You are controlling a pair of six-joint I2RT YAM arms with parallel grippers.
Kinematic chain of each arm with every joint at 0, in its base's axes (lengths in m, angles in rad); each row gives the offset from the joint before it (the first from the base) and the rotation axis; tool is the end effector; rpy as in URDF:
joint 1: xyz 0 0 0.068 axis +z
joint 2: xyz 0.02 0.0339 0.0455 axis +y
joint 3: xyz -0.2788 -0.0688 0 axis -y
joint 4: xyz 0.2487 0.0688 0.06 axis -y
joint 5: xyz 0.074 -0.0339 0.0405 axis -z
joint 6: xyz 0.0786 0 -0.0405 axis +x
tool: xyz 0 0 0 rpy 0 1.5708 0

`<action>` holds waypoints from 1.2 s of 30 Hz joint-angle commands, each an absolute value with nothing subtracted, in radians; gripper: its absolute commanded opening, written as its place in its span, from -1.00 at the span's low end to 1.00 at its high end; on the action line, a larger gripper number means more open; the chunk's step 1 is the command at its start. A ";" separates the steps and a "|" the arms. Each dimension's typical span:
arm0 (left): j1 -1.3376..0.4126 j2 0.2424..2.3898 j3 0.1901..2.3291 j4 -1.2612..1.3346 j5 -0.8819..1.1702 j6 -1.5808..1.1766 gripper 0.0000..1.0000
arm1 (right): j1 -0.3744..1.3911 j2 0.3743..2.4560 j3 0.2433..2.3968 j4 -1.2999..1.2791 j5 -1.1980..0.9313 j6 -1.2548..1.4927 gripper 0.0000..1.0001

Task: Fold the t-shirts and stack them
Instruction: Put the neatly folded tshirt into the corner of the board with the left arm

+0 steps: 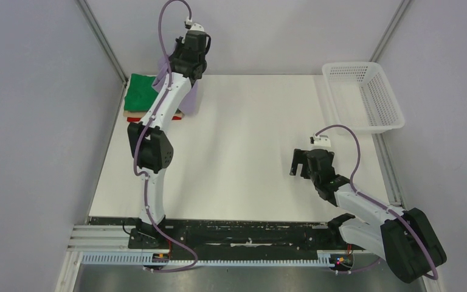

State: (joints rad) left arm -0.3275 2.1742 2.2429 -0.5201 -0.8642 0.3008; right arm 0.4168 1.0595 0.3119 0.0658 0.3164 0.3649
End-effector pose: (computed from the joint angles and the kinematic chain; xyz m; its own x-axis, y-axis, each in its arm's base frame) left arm 0.5255 -0.1154 0.3655 -0.5246 0.3814 -0.7611 -0.2971 0.7558 0.5835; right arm 0.2131 0.0676 0.1378 -0.5968 0.1067 -0.7953 0.0526 0.9942 0.0939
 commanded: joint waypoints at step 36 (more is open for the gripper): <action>-0.123 2.244 2.311 -0.456 -0.755 0.277 -0.96 | 0.413 1.068 0.361 0.037 0.415 0.349 0.96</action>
